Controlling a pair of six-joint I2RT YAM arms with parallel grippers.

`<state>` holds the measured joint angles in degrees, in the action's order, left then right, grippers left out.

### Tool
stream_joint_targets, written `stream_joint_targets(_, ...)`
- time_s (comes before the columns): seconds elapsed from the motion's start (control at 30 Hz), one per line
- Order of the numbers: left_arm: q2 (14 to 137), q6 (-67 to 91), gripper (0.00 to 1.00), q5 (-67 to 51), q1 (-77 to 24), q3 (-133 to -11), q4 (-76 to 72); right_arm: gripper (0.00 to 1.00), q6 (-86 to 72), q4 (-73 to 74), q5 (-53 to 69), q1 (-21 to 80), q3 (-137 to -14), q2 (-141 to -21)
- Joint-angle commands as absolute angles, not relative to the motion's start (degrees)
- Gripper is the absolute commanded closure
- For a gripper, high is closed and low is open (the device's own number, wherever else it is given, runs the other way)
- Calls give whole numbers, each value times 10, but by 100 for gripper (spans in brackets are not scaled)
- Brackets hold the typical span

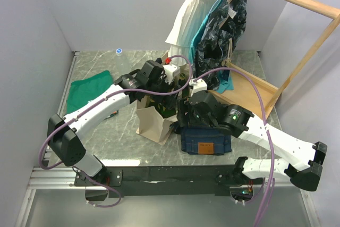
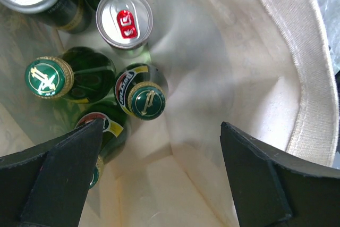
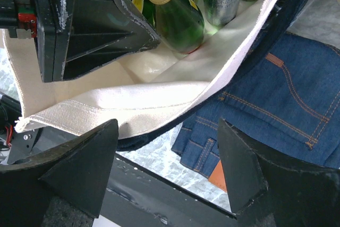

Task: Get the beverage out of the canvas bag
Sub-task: Take out the drink from the canvas bag.

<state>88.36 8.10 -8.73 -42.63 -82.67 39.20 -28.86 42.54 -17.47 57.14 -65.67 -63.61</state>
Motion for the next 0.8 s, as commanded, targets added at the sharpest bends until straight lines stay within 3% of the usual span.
stream_joint_targets(0.0,872,90,4,-91,-432,-827,352,19,-280,419,-198,574,-675,-638)
stream_joint_targets(0.77,900,104,18,-50,-441,-817,326,18,-274,410,-214,574,-675,-633)
